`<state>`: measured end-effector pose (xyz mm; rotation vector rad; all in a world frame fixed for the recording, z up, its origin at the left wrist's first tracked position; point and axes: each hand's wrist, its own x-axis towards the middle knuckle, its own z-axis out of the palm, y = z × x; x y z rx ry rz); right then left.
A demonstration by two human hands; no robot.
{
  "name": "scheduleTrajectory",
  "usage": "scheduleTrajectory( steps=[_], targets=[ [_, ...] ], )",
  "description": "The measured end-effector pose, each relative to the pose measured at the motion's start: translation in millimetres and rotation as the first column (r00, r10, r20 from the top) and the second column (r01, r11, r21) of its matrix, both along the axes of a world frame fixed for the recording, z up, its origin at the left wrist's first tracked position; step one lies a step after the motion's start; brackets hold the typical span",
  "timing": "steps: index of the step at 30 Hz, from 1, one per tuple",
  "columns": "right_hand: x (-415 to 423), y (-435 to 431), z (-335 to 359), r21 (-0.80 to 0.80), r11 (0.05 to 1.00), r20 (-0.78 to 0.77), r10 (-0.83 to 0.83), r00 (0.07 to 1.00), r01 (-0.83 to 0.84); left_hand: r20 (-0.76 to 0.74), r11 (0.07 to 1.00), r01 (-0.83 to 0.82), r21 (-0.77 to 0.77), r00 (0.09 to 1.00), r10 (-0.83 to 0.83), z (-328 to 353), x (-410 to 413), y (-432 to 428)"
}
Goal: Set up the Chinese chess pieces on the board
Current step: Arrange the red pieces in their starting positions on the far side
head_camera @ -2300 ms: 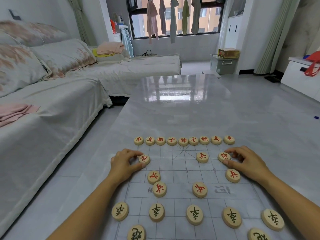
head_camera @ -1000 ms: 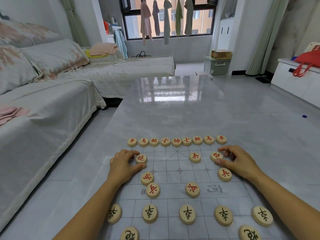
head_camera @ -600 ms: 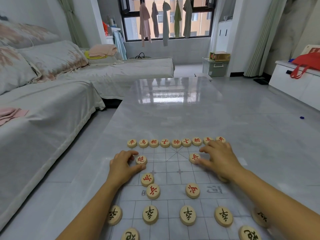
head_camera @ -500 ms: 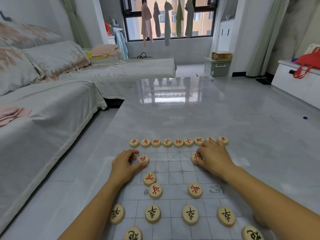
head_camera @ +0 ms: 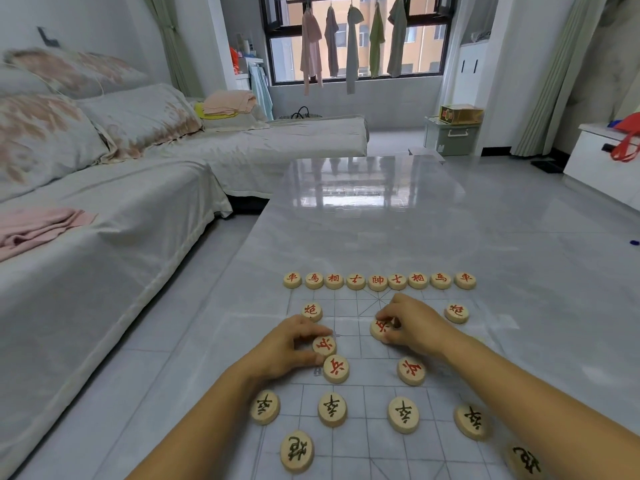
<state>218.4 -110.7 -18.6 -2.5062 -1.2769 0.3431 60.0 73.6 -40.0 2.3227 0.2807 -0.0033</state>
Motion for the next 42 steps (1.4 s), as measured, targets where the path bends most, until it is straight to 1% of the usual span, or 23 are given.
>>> scheduleTrajectory(
  steps=[4,7,9,10,12,14,16,18,20,21,22,26,30,32,34,36,37,39,42],
  targets=[
    [-13,11,-1,0.012,1.0,-0.021,0.014,1.0,-0.013,0.0,0.999,-0.019,0.036,1.0,0.019,2,-2,-1],
    [-18,14,-1,0.015,1.0,-0.036,0.024,0.999,-0.024,-0.051,0.988,0.046,0.146,0.998,-0.039,12,-12,14],
    [-21,17,-1,0.016,0.999,-0.042,0.038,0.998,-0.037,-0.08,0.985,0.052,0.166,0.996,-0.039,16,-24,27],
    [-22,19,0,0.013,0.999,-0.043,0.052,0.998,-0.052,-0.081,0.987,0.016,0.158,0.997,-0.003,14,-30,33],
    [-26,24,1,0.012,0.996,-0.049,0.084,0.995,-0.083,-0.045,0.983,-0.127,0.134,0.99,0.134,7,-41,40],
    [-31,29,1,0.029,0.994,-0.051,0.105,0.993,-0.103,0.029,0.957,-0.284,0.064,0.959,0.283,-2,-48,40],
    [-35,33,0,0.048,0.994,-0.059,0.104,0.993,-0.102,0.077,0.921,-0.389,-0.004,0.918,0.388,-8,-48,33],
    [-37,36,0,0.06,0.994,-0.074,0.092,0.993,-0.087,0.107,0.889,-0.457,0.019,0.885,0.452,-12,-43,27],
    [-37,36,0,0.063,0.995,-0.091,0.08,0.993,-0.075,0.131,0.856,-0.504,0.115,0.862,0.49,-14,-36,21],
    [-37,36,0,0.064,0.996,-0.101,0.073,0.992,-0.066,0.13,0.845,-0.51,0.157,0.859,0.494,-14,-33,20],
    [-37,36,0,0.068,0.996,-0.11,0.066,0.992,-0.058,0.12,0.848,-0.503,0.168,0.864,0.489,-14,-31,20],
    [-38,36,-1,0.092,0.995,-0.135,0.037,0.99,-0.025,0.053,0.903,-0.428,0.038,0.903,0.426,-10,-28,33],
    [-41,39,-5,0.136,0.986,-0.282,-0.052,0.958,0.093,-0.088,0.951,-0.306,0.051,0.947,0.309,0,-24,46],
    [-42,42,-6,0.116,0.989,-0.265,-0.062,0.962,0.095,-0.119,0.954,-0.301,0.012,0.947,0.3,1,-22,47],
    [-42,45,-8,0.092,0.993,-0.207,-0.057,0.977,0.077,-0.085,0.927,-0.374,0.011,0.924,0.373,-3,-20,41],
    [-42,49,-11,0.085,0.994,-0.168,-0.053,0.984,0.068,0.016,0.87,-0.485,0.085,0.874,0.486,-10,-19,33],
    [-42,49,-12,0.088,0.994,-0.164,-0.055,0.985,0.071,0.069,0.847,-0.516,0.127,0.857,0.511,-13,-18,30],
    [-40,50,-13,0.091,0.993,-0.167,-0.057,0.984,0.073,0.119,0.847,-0.511,0.149,0.859,0.497,-15,-18,29],
    [-40,50,-16,0.102,0.991,-0.184,-0.068,0.981,0.088,0.106,0.875,-0.469,0.117,0.882,0.458,-17,-21,33]
  ],
)
